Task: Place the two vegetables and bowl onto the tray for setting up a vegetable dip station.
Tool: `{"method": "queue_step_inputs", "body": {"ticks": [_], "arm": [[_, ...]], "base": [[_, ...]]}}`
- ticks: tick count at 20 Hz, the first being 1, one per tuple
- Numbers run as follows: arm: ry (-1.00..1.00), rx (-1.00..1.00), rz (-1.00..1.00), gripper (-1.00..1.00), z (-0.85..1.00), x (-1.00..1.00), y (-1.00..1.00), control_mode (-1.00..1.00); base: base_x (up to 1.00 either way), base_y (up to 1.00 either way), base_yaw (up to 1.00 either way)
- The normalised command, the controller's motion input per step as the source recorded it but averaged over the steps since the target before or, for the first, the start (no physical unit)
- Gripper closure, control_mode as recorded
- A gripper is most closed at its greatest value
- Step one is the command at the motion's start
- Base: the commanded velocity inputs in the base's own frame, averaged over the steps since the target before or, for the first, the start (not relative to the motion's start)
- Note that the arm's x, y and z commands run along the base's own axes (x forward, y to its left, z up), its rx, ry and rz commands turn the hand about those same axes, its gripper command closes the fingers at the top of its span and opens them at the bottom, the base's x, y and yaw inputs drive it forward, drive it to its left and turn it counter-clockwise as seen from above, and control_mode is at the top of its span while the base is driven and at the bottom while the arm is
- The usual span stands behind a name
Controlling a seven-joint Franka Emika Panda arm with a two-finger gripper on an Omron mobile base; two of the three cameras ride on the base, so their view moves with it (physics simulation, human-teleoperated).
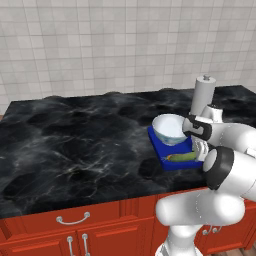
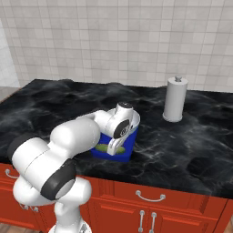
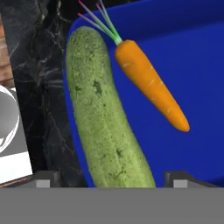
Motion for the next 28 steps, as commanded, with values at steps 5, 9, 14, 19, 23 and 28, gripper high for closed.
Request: {"method": "queue_step_inputs", "body": {"ticks": [5,9,14,19,23,28], "arm": [[0.0,0.01,0.0,-1.0,0.0,0.0,0.0,-1.0],[0.0,0.03,0.0,-1.0,0.02,0.0,0.0,-1.0],[0.0,0.03,0.0,-1.0,0.13,-0.06,0.0,-1.0],[-0.01,0.0,0.0,-1.0,0.22,-0.16,0.0,-1.0],[0.0,0.0,0.0,-1.0,0.27,-0.19,0.0,-1.0],[0.0,0.0,-0.03,-1.0,0.27,-0.23,0.0,-1.0]], "base": [[0.0,0.0,0.0],[0.0,0.0,0.0],[0.0,0.0,0.0],[0.0,0.0,0.0],[0.0,0.0,0.0],[0.0,0.0,0.0]]}}
